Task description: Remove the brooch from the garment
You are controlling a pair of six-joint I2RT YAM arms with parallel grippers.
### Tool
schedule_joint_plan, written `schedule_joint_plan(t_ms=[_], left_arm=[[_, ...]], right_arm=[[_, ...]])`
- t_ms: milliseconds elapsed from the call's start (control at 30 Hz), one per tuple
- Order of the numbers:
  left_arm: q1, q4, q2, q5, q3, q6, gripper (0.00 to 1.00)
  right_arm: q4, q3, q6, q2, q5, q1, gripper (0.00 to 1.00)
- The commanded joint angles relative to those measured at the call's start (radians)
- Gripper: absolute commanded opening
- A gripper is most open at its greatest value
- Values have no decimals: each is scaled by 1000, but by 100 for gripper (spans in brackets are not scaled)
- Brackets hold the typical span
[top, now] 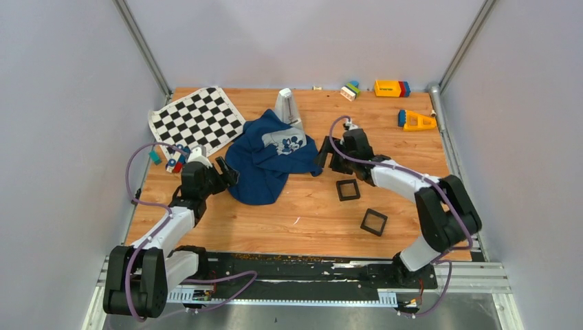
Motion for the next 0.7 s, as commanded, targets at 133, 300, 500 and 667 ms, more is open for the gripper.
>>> schedule_joint_plan(t_ms=[133, 300, 500, 667], left_arm=[[-1, -16, 56, -15, 58, -1, 77], [-1, 13, 130, 38, 80, 10, 74], [-2, 52, 205, 92, 107, 31, 67], [-1, 77, 239, 124, 118, 36, 61]], right_arm=[[-174, 270, -75, 258, 92, 73, 74], [-206, 312, -115, 325, 124, 105, 68], [-220, 335, -137, 335, 126, 129, 14], [-181, 242, -127, 197, 202, 132, 0]])
